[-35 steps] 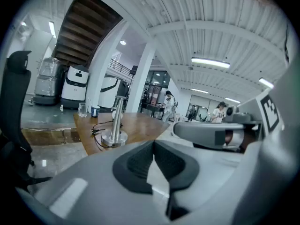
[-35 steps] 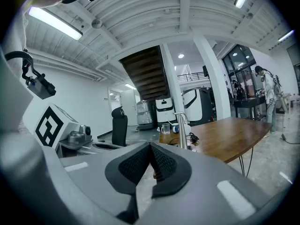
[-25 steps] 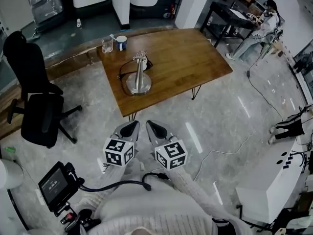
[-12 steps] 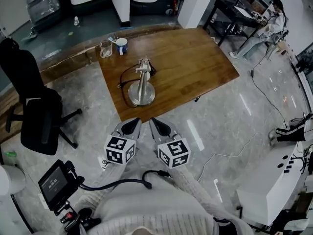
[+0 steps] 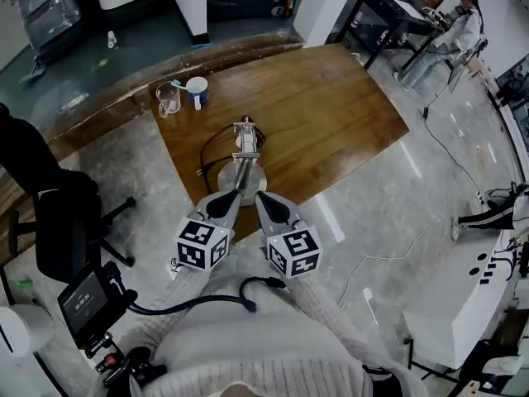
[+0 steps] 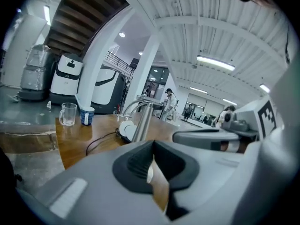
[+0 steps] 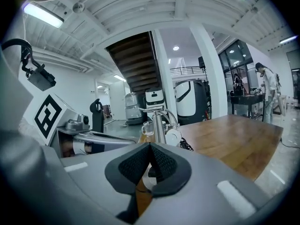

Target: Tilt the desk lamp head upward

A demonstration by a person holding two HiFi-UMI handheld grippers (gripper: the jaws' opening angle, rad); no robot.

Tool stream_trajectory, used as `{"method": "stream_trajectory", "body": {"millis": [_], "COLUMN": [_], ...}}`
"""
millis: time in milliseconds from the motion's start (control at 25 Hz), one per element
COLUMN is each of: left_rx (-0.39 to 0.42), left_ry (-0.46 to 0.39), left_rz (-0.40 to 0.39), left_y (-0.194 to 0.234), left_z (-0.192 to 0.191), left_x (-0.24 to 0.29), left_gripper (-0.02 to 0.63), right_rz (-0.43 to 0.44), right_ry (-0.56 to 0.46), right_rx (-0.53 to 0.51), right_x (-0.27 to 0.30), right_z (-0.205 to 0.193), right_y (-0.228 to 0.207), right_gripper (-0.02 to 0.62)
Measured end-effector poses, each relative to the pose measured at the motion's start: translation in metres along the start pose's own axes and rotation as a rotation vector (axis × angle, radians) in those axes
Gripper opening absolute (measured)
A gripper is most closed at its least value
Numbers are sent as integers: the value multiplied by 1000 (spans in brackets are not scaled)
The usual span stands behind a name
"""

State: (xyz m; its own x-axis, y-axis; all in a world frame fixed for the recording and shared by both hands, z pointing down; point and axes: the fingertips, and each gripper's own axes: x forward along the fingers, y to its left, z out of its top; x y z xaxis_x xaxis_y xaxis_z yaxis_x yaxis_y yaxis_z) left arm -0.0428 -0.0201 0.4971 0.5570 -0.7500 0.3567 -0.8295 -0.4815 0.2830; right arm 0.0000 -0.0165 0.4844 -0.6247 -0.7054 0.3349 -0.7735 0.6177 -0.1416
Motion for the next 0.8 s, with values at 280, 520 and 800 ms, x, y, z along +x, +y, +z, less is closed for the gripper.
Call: {"method": "stream_trajectory", "body": {"millis": [280, 520, 800], "left_rx": [2, -4, -39], "left_ry": [14, 89, 129], "left_rz": [-68, -141, -181], "left_y": [26, 12, 20], "left_z": [6, 4, 1], "left_x": [30, 36, 32], "left_gripper": [8, 8, 8], "right_rz": [-46, -50, 99], "right_ry": [30, 59, 82], "right_rx": [18, -3, -40], "right_x": [39, 43, 55], "right_z": [-13, -12, -14], "right_y": [-18, -27, -18], "right_gripper": [-5, -5, 124]}}
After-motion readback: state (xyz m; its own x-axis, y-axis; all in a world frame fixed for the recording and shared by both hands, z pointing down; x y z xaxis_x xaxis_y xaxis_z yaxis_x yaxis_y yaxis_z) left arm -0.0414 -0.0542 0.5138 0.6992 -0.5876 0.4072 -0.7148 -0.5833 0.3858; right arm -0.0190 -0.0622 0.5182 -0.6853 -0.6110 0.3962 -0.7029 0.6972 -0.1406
